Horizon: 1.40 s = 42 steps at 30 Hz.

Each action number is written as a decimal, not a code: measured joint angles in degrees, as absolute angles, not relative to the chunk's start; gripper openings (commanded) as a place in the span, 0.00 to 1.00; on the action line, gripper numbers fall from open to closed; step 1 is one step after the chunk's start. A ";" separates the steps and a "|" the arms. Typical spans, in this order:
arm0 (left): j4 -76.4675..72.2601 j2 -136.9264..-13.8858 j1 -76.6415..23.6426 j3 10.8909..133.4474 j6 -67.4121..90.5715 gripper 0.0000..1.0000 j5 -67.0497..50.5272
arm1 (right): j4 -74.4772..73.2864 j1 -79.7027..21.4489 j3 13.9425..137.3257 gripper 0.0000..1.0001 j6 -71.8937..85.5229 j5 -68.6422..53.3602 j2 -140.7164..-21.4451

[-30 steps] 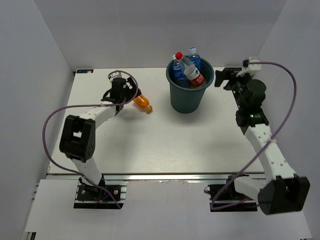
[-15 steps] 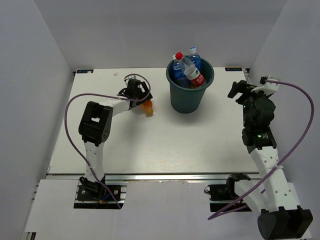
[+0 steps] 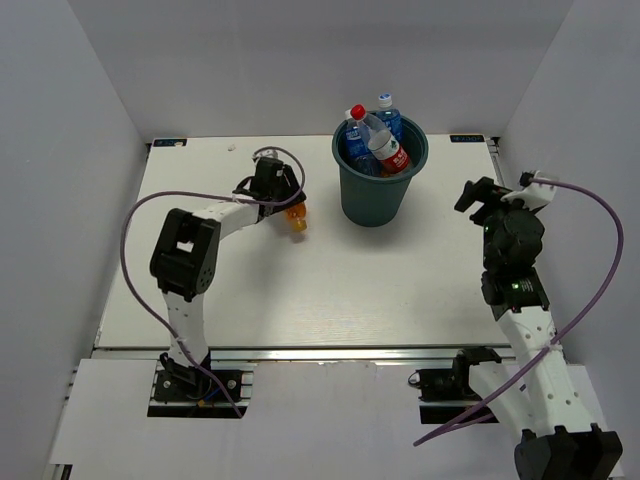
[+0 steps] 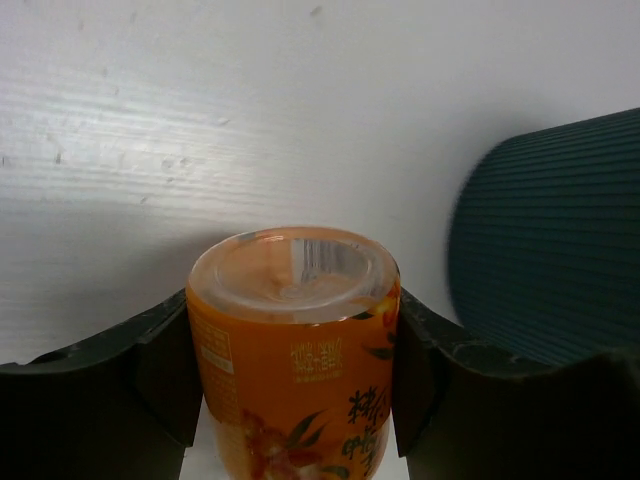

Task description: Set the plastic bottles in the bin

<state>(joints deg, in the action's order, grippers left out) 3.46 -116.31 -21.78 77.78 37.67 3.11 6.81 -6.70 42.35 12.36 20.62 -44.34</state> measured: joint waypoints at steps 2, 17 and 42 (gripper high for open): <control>2.79 -112.51 -21.89 77.41 37.26 0.27 1.69 | 6.52 -6.70 40.42 0.89 13.19 20.80 -42.46; -16.16 -100.31 -32.64 94.02 32.36 0.24 3.18 | 6.02 -6.70 36.56 0.89 14.41 21.12 -37.89; -31.22 -119.55 -40.88 96.57 28.14 0.98 20.21 | 7.86 -6.44 33.85 0.89 11.38 22.72 -37.56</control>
